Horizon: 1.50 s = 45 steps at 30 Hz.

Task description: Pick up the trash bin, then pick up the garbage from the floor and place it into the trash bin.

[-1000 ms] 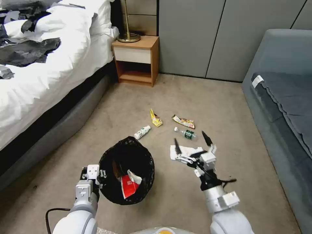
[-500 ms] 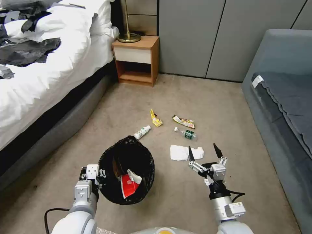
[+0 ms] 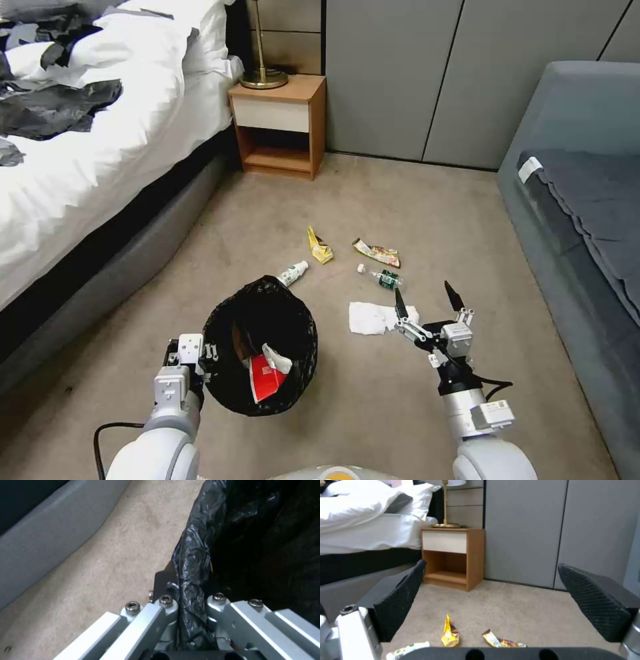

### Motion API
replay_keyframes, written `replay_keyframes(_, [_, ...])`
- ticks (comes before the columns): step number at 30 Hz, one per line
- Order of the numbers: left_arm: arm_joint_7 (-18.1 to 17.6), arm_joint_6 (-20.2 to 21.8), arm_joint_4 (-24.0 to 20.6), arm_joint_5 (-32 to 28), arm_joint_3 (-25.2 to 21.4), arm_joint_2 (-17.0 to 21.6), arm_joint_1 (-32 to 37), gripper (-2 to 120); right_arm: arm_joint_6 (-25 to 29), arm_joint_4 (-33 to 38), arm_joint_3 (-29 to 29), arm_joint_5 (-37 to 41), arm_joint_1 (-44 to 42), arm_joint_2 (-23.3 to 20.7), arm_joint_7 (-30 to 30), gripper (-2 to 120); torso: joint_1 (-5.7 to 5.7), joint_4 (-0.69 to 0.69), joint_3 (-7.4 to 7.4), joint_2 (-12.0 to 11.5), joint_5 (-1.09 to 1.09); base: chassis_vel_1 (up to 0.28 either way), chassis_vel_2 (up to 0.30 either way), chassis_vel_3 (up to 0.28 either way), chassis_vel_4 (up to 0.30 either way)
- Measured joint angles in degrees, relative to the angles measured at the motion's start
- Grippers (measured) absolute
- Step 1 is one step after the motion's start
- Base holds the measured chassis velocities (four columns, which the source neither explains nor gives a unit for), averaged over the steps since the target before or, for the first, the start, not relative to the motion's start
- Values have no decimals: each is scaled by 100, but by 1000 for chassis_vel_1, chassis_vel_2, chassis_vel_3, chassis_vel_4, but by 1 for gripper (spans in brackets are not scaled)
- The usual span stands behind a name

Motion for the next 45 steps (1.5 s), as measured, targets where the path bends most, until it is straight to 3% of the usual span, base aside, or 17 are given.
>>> replay_keyframes(17, [-38, -1, 44, -18, -22, 12, -24, 2, 40, -71, -74, -4, 215, 1, -217, 86, 0, 0, 0, 0, 0, -108, 109, 111, -106])
replay_keyframes(24, [-42, -11, 45, -19, -24, 11, 10, 2, 140, -125, -117, -30, 268, -10, -317, 105, 0, 0, 0, 0, -1, -29, 33, 25, -33])
replay_keyframes(31, [-45, -11, 45, -19, -25, 16, 17, 2, 70, -94, -114, -29, 341, -86, -309, 110, 0, 0, 0, 0, 0, 0, 0, 0, 0])
replay_keyframes(39, [-46, -15, 15, -16, -17, 29, 40, 2, -545, 17, -127, 12, 581, -366, -64, 105, 0, 0, 0, 0, 0, 0, 0, 0, 0])
replay_keyframes(42, [-47, -14, 7, -15, -24, 32, 69, 2, -1458, 153, -246, 204, 713, -778, 145, 98, 0, 0, 0, 0, -1, 0, 0, 0, 0])
replay_keyframes(44, [-47, -15, -1, -14, -27, 32, 78, 2, -1726, 176, -294, 333, 749, -882, 195, 97, 0, 0, 0, 0, 0, 0, 0, 0, 0])
replay_keyframes(45, [-47, -16, -19, -13, -31, 31, 92, 2, -2243, 189, -385, 667, 840, -1116, 220, 97, 0, 2, 0, 0, -1, 0, 0, 0, 0])
